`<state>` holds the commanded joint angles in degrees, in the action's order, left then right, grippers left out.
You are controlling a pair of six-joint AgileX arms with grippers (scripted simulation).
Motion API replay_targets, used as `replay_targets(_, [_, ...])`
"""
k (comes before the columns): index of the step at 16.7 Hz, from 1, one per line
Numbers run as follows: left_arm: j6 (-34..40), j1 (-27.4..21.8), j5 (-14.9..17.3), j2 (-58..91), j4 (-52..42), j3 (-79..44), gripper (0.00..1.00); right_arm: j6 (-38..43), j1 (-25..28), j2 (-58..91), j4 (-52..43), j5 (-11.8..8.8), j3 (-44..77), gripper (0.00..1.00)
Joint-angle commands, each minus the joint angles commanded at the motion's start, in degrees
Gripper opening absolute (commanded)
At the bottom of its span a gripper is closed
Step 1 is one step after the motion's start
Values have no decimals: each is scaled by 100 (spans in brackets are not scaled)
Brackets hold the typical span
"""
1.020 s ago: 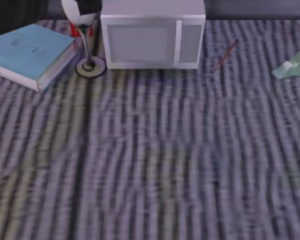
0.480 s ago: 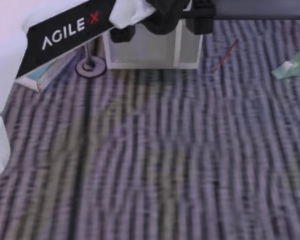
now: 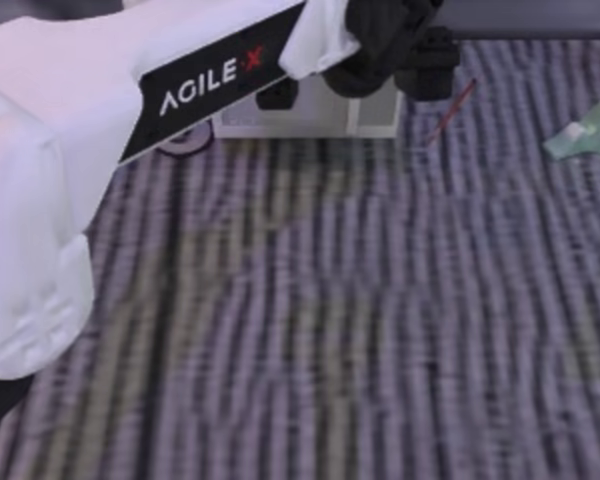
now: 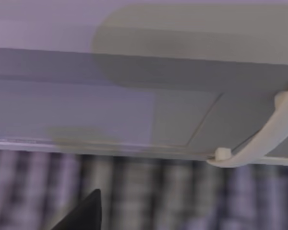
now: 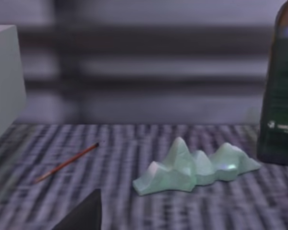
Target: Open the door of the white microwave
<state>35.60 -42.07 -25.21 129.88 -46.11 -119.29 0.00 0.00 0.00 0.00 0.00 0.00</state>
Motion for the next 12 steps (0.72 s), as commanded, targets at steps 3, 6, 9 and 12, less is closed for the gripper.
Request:
replay_targets(3, [-47, 50, 29, 100, 74, -68, 100, 0, 0, 0, 0, 0, 0, 100])
replay_targets(6, [-185, 198, 121, 686, 331, -414, 100, 0, 0, 0, 0, 0, 0, 100])
replay_targets(9, [-328, 355, 216, 1177, 587, -713, 100, 0, 0, 0, 0, 0, 0, 100])
replay_targets(12, [-346, 375, 229, 1220, 619, -743, 100, 0, 0, 0, 0, 0, 0, 100])
